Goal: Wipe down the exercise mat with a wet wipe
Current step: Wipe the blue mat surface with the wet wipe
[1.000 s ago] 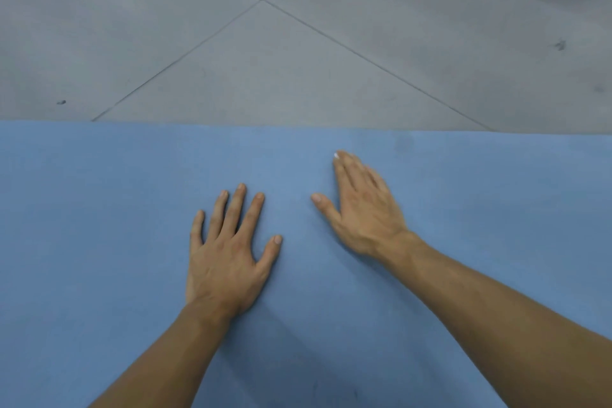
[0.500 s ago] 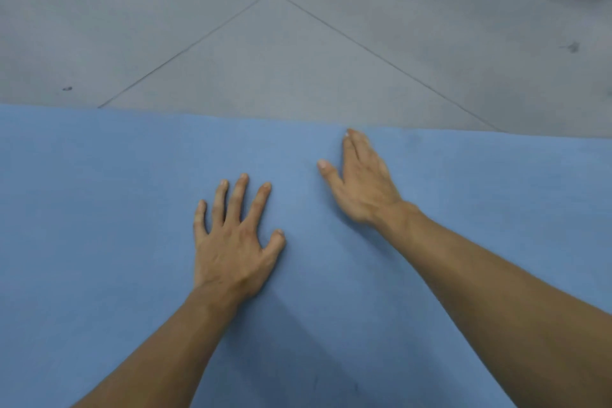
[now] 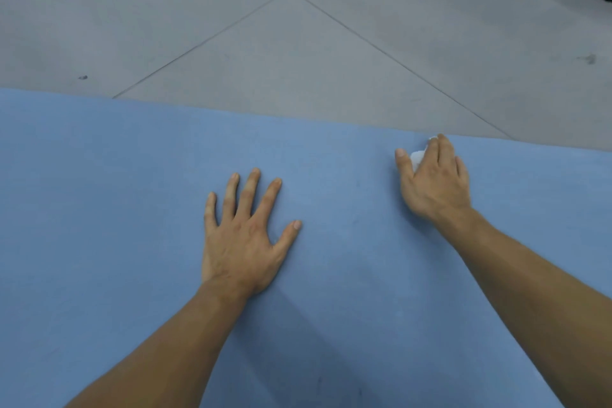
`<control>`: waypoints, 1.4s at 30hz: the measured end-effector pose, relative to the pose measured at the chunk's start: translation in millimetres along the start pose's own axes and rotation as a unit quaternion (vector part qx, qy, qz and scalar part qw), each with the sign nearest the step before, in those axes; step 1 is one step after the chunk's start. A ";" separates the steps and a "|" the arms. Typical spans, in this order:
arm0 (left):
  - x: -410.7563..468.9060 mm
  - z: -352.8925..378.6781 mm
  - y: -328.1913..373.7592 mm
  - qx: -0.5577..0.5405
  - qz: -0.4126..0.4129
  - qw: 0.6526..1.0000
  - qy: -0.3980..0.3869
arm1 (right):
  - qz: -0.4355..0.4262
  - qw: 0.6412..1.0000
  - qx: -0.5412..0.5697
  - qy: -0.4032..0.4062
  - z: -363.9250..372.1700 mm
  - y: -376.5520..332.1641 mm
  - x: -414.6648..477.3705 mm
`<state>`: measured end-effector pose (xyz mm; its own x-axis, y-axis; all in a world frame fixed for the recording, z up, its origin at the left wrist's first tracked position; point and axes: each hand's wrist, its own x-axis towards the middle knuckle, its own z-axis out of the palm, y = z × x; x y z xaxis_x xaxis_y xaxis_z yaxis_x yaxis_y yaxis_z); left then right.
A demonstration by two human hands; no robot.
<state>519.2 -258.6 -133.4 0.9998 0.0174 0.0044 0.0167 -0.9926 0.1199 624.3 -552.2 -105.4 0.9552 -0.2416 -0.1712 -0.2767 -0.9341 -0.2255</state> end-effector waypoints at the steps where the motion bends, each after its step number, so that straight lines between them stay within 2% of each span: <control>1: 0.5 0.2 0.3 0.000 0.001 1.000 0.001 | 0.017 1.000 0.016 -0.016 -0.1 -5.5 6.1; 4: 0.5 0.4 -0.2 0.000 0.001 1.000 0.002 | -0.008 0.998 0.040 -0.056 5.7 -31.9 14.2; 8: 1.0 0.1 -0.6 -0.003 0.002 1.000 -0.001 | -0.115 0.988 0.055 -0.085 14.0 -61.7 -4.9; 12: 0.5 -0.7 -0.1 0.000 0.000 1.000 0.001 | -0.217 0.973 0.013 -0.077 19.1 -46.4 -52.0; 14: 0.9 -0.4 -0.3 0.002 -0.001 1.000 0.002 | -0.206 0.978 -0.025 -0.032 22.1 -26.6 -62.6; 17: 1.1 0.5 -0.4 0.004 -0.002 1.000 -0.002 | -0.122 0.992 -0.013 0.027 17.6 1.9 -53.4; 20: 1.3 0.0 0.2 0.000 -0.002 1.000 -0.001 | -0.086 0.996 0.002 0.035 13.6 13.1 -30.3; 24: 1.0 -0.9 0.1 0.004 -0.002 1.000 0.000 | -0.041 0.998 0.027 0.036 15.1 -7.8 -4.4; 26: 0.7 -0.2 -0.7 0.002 -0.002 1.000 0.002 | -0.045 0.998 0.030 0.035 17.1 -22.4 1.5; 30: 1.3 1.5 -0.8 0.004 0.001 1.000 0.005 | -0.131 0.990 0.053 0.013 23.7 -55.7 -4.2; 34: 1.5 0.6 -0.3 0.003 -0.001 1.000 0.002 | -0.230 0.969 0.088 0.002 36.2 -79.6 -66.7; 38: 1.5 -0.4 -0.1 -0.001 -0.003 1.000 -0.001 | -0.364 0.925 0.105 0.010 42.5 -68.6 -137.4; 42: 1.7 -1.4 0.4 -0.004 -0.005 1.000 -0.005 | -0.426 0.903 0.053 0.001 36.3 -47.6 -129.8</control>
<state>520.9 -258.8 -131.9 0.9997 0.0250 -0.0071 0.0257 -0.9915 0.1275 509.7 -466.8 -107.3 0.8266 0.5520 0.1098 0.5500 -0.7509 -0.3656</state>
